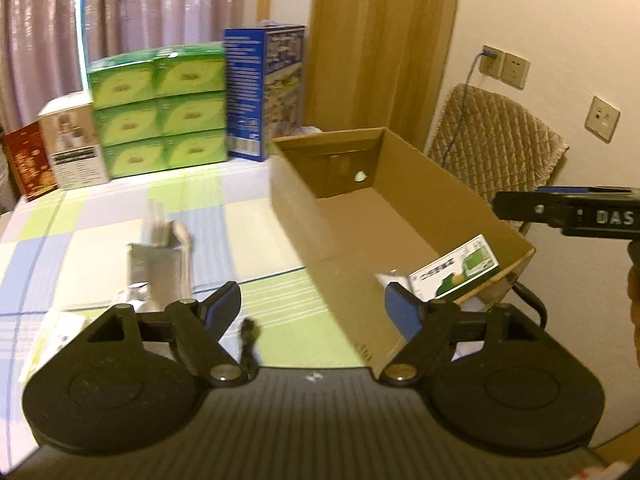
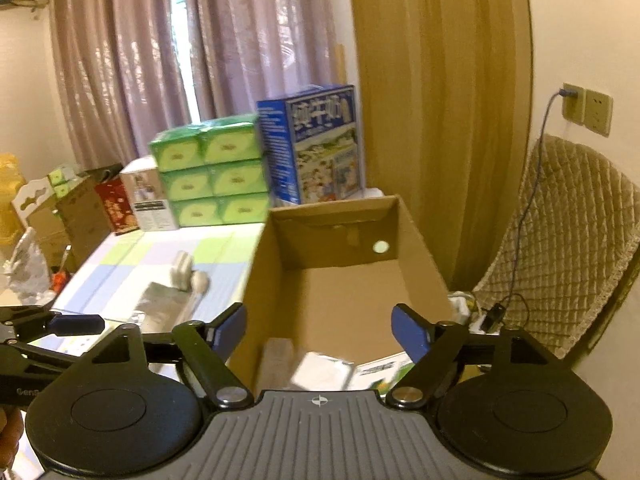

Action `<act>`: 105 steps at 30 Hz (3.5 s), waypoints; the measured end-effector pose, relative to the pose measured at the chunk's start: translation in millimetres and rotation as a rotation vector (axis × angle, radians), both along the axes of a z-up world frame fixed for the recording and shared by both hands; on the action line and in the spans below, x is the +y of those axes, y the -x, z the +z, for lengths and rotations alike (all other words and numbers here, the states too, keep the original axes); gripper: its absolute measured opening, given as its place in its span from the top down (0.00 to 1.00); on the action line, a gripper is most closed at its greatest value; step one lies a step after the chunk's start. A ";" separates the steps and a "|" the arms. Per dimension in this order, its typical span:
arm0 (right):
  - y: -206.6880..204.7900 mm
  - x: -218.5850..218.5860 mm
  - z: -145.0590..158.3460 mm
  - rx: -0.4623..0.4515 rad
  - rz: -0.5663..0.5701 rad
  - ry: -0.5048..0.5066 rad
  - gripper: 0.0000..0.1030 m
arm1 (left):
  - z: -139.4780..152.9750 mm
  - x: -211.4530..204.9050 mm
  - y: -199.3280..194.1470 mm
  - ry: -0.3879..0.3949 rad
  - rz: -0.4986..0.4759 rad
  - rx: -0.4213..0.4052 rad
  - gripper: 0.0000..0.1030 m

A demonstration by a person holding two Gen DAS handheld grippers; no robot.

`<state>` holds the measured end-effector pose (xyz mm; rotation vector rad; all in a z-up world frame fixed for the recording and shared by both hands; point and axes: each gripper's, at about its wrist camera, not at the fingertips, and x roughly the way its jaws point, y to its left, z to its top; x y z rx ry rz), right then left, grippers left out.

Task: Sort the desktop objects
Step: 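Withdraw both open grippers from the cardboard box back over the table, then grasp the white-green ointment box with the left gripper while the right gripper grasps the black cable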

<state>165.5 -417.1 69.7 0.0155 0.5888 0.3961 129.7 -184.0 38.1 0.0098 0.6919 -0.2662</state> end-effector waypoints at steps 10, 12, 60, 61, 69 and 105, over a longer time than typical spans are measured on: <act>43.6 47.2 5.2 -0.004 0.120 -0.056 0.02 | 1.7 68.5 56.3 -0.018 0.126 -0.012 0.13; 50.4 58.4 3.2 0.003 0.147 -0.063 0.02 | 0.0 82.6 66.7 -0.024 0.152 -0.011 0.10; -35.0 207.9 -168.5 0.244 0.231 0.136 0.48 | -135.5 183.9 -14.6 -0.066 0.078 0.101 0.34; -36.8 208.0 -170.0 0.246 0.228 0.141 0.50 | -136.5 184.0 -18.2 -0.061 0.074 0.102 0.36; -48.3 208.6 -175.5 0.276 0.197 0.150 0.56 | -144.8 183.9 -40.5 -0.094 0.079 0.096 0.37; 12.1 187.1 -170.1 0.340 0.238 0.131 0.82 | -143.0 152.4 42.7 -0.123 0.131 0.184 0.68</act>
